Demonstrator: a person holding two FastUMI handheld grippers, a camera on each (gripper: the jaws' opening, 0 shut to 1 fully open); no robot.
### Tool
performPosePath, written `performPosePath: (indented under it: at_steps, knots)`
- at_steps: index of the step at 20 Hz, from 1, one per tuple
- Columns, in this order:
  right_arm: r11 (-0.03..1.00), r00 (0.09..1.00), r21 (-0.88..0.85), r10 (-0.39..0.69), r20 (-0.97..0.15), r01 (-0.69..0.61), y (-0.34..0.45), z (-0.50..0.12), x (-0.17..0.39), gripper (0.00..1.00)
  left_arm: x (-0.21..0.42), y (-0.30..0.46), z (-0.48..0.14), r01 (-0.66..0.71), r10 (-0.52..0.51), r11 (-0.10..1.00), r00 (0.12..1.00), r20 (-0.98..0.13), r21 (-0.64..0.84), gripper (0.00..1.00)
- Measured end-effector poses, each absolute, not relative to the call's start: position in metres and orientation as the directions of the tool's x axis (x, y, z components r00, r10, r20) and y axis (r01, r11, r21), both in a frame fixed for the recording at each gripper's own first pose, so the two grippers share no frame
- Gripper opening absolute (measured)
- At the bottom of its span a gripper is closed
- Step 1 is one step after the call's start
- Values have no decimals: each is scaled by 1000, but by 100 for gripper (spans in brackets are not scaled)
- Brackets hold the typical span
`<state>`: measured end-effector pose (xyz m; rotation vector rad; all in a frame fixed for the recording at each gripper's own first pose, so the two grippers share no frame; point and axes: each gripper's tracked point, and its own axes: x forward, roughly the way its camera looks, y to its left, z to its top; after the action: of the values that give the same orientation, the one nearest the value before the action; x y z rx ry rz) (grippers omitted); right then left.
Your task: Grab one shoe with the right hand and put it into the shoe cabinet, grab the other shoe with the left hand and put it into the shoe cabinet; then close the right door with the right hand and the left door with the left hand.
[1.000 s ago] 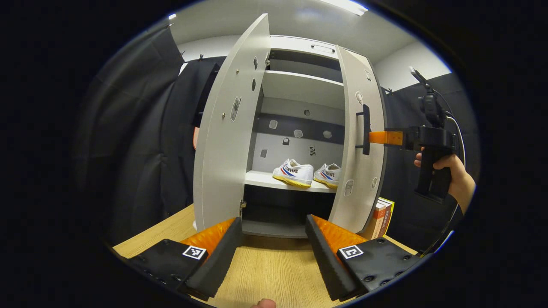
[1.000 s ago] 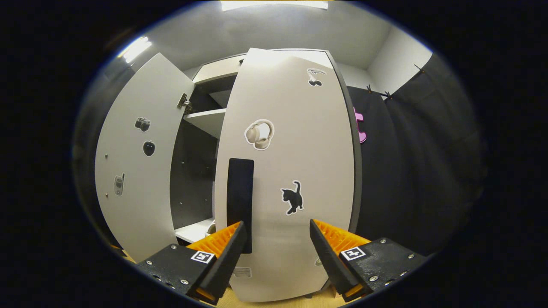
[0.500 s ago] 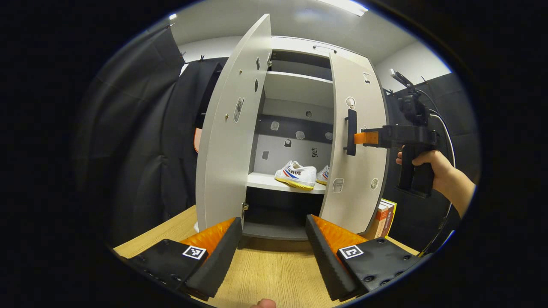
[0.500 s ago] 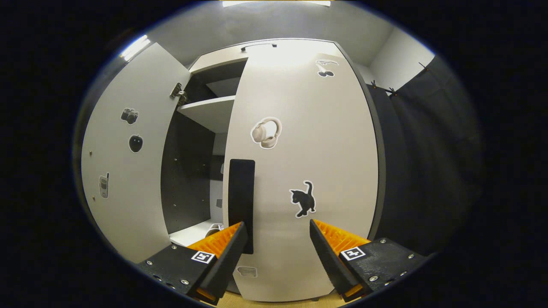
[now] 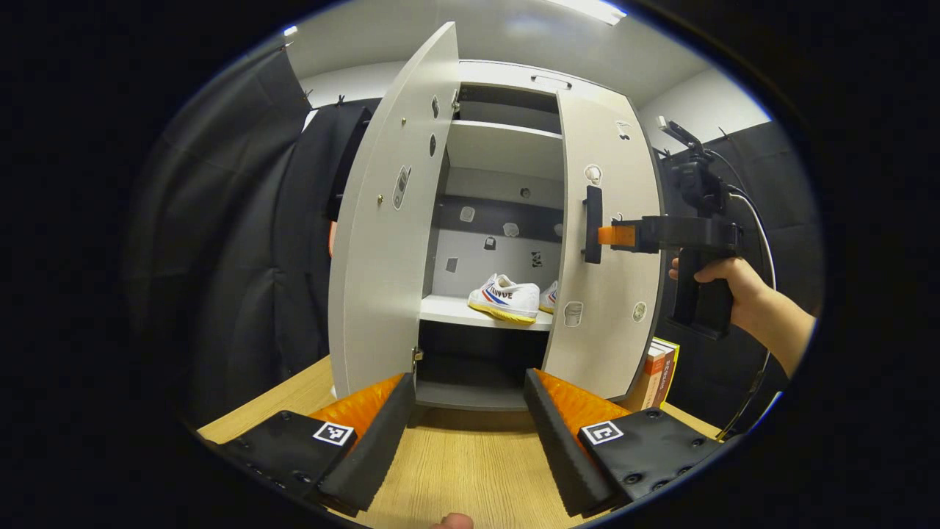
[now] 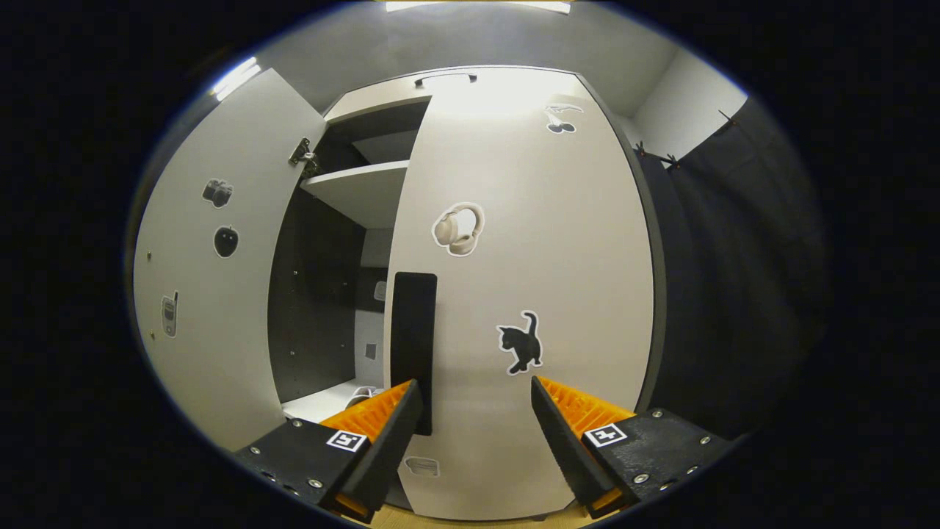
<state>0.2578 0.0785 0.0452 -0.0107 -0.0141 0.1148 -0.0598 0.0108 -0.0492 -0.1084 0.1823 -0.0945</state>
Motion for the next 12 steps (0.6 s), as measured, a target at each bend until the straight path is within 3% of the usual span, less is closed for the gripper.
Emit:
performPosePath:
  at_steps: [5, 12]
  knots:
    - [995, 993, 13, 98, 59, -99, 60, 63, 221, 92, -60, 9, -48, 92, -113, 988, 978, -174, -124, 96]
    - [996, 995, -31, 84, 52, -83, 34, 34, 144, 92, -59, 1, -43, 131, -151, 983, 975, -161, -131, 99]
